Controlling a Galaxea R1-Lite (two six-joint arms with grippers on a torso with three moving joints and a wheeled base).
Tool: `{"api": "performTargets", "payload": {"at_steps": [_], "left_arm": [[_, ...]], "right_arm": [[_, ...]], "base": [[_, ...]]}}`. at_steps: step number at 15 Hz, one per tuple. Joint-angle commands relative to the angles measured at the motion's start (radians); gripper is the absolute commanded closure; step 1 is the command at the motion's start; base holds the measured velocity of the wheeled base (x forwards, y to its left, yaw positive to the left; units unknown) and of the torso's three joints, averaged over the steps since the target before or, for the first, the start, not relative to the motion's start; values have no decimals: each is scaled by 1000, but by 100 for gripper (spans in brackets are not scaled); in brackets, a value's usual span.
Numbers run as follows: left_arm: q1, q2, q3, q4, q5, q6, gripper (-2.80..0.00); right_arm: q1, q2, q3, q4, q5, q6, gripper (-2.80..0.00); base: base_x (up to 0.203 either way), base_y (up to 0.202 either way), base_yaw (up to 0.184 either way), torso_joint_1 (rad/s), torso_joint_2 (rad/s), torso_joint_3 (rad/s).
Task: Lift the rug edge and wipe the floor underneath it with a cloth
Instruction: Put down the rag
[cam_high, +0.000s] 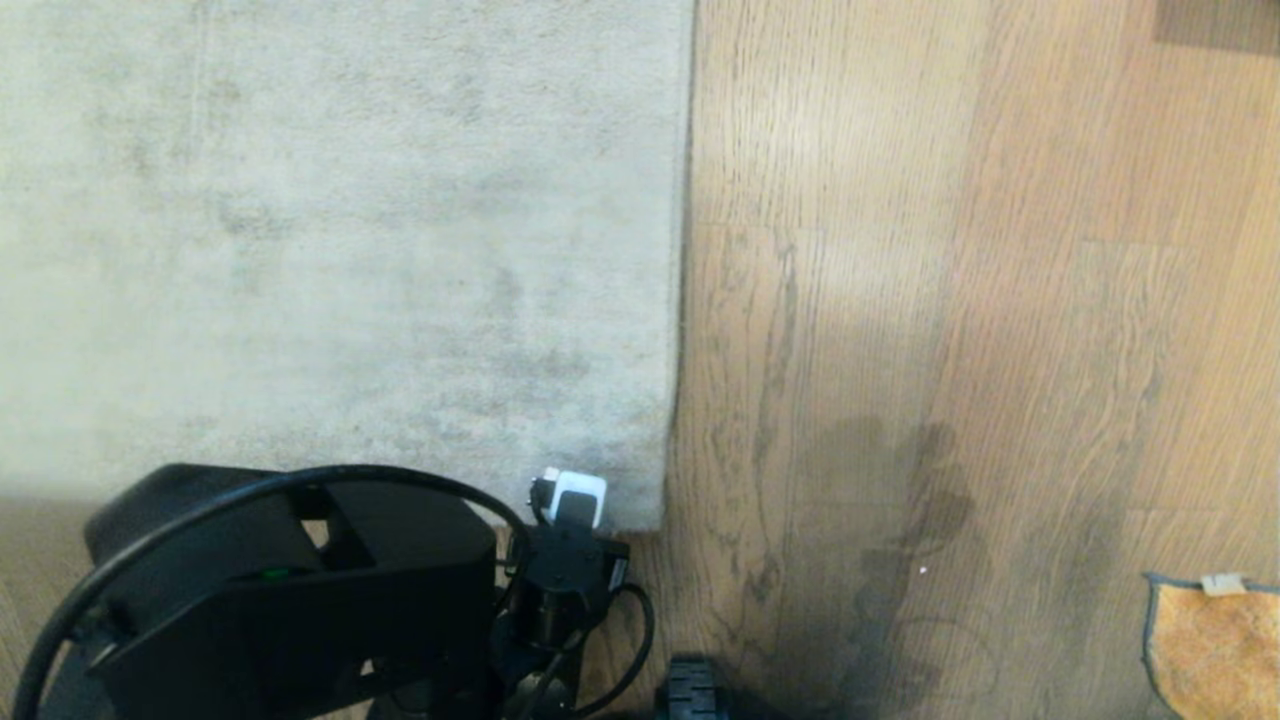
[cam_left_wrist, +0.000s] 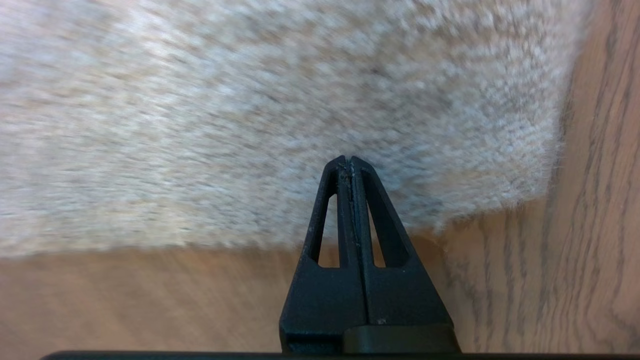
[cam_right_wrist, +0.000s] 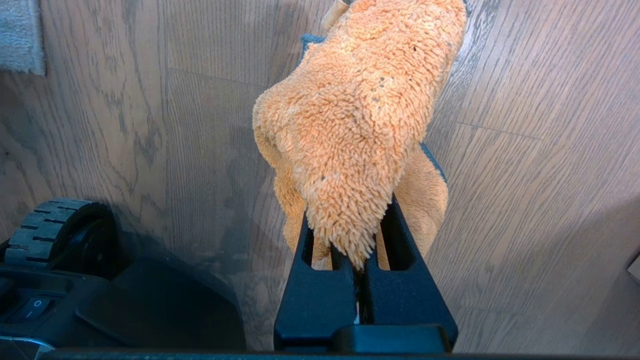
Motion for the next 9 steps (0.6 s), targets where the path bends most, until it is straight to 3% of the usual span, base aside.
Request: {"api": "performTargets", "payload": {"at_steps": [1,9], "left_arm": [[0,-66,41,-49,5,4,0],[10,-353,298,-49,8,14,0]], "right_arm": [[1,1,0,0,0,-1,0],[0,1,0,0,0,-1,0]], "base": [[0,0,0,0,0,0],[0,0,0,0,0,0]]}}
